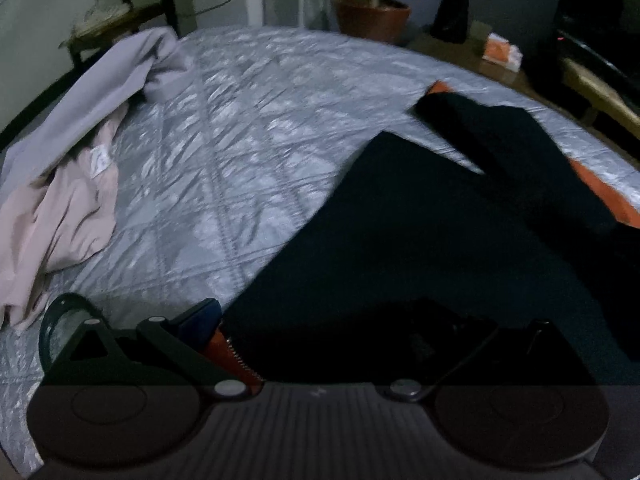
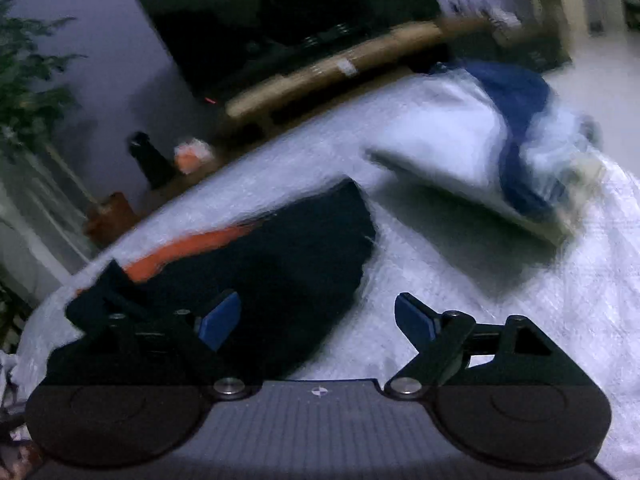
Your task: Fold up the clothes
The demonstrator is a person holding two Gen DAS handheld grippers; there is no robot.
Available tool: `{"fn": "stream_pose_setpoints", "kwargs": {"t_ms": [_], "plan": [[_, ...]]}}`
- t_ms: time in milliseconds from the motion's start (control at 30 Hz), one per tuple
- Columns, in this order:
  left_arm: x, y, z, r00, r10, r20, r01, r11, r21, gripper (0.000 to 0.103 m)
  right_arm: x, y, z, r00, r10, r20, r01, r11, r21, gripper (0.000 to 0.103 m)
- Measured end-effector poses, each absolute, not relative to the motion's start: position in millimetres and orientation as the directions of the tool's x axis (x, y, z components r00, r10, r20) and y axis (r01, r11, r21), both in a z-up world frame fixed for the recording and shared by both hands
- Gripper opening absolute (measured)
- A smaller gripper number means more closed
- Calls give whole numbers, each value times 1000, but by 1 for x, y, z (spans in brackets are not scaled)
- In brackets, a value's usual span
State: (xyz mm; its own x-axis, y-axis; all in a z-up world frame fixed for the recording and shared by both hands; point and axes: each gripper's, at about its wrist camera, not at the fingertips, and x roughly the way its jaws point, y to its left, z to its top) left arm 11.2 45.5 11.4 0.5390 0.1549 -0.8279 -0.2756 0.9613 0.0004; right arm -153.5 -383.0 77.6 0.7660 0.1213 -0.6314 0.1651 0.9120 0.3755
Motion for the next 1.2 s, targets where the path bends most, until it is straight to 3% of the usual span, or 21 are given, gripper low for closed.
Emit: {"fn": "stream_pose_setpoints", "kwargs": {"t_ms": [67,300,500,667,867,900,967,1033,1133,1200], "plan": [[11,37,13,553,146,-820,-252,968,3,102,-162,-391,69,745,120,-657,169,918,360,82],[17,23,11,553,125,-824,-222,975,0,102,-110,-344,108,779,174,-602,-123,984,126,82],[18,21,12,563,123,-817,-238,971,-18,102,-8,-278,126,659,352,-664,-333,929,162,84],[17,34,11,551,120,-826,-285,957,-50,102,58,-192,105,443,529,-724,-434,833,342,71],[16,41,12,540,103,-835,-296,952,-74,102,63,-155,74,425,461,-779,-458,852,254,71],[16,42,12,541,98,-835,-294,952,-79,102,64,-149,69,422,449,-788,-462,854,239,54],[16,43,12,540,97,-836,-296,952,-81,102,65,-137,59,416,424,-804,-470,857,209,3],[16,45,12,538,97,-837,-302,949,-84,102,60,-130,60,441,425,-791,-503,846,174,3],[15,47,12,536,97,-838,-312,946,-89,102,29,-131,90,540,468,-700,-554,823,123,3],[14,50,14,540,110,-834,-333,939,-91,102,3,-129,103,496,571,-654,-643,748,166,3]]}}
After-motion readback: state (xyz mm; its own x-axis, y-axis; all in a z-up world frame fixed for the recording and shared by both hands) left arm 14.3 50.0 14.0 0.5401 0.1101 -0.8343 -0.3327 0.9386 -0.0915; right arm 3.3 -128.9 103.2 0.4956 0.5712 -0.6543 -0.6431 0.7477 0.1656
